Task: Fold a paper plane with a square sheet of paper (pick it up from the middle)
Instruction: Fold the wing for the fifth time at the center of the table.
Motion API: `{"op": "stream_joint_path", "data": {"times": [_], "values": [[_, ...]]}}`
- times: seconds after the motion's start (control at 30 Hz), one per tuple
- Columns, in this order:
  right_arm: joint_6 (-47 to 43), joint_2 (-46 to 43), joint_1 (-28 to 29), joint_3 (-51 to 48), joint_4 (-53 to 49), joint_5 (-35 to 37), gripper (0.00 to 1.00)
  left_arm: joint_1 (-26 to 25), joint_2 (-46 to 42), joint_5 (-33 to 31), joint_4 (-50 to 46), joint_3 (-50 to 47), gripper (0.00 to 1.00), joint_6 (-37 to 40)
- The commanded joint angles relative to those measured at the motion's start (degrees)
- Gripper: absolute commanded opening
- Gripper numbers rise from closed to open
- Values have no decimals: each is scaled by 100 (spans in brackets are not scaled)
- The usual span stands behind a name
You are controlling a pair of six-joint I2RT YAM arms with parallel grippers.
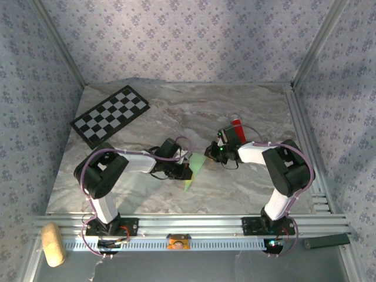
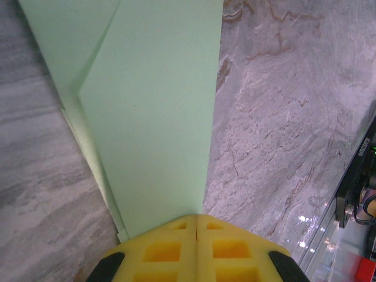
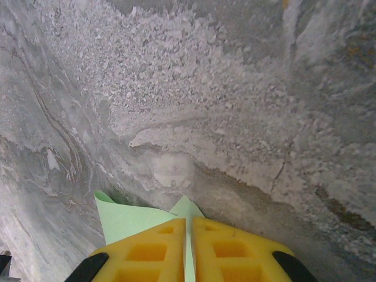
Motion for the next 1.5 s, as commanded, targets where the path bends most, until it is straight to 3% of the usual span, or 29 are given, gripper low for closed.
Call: {"op": "stream_joint_path", "data": {"times": [0.0, 0.33, 0.67, 0.73, 0.87, 1.2, 1.47], "values": [[-211, -234, -146, 43, -322, 675, 14, -11, 217, -380, -760, -329, 0, 0], [-374, -1268, 15, -449, 13, 354, 17, -9, 218, -410, -708, -281, 0, -58], [-525, -486, 681, -203, 301, -406, 14, -9, 235, -444, -690, -217, 0, -107], [-500, -232, 712, -32, -53, -189, 14, -8, 235, -452, -690, -222, 0, -114], [-666, 154, 583, 146, -407, 218, 13, -11, 217, -453, -652, -225, 0, -146], [-508, 308, -325, 95, 213, -150, 14, -11, 303, -419, -397, -290, 0, -290], [-664, -622, -230, -6, 3, -13, 16, -17, 320, -485, -296, -309, 0, -347]]}}
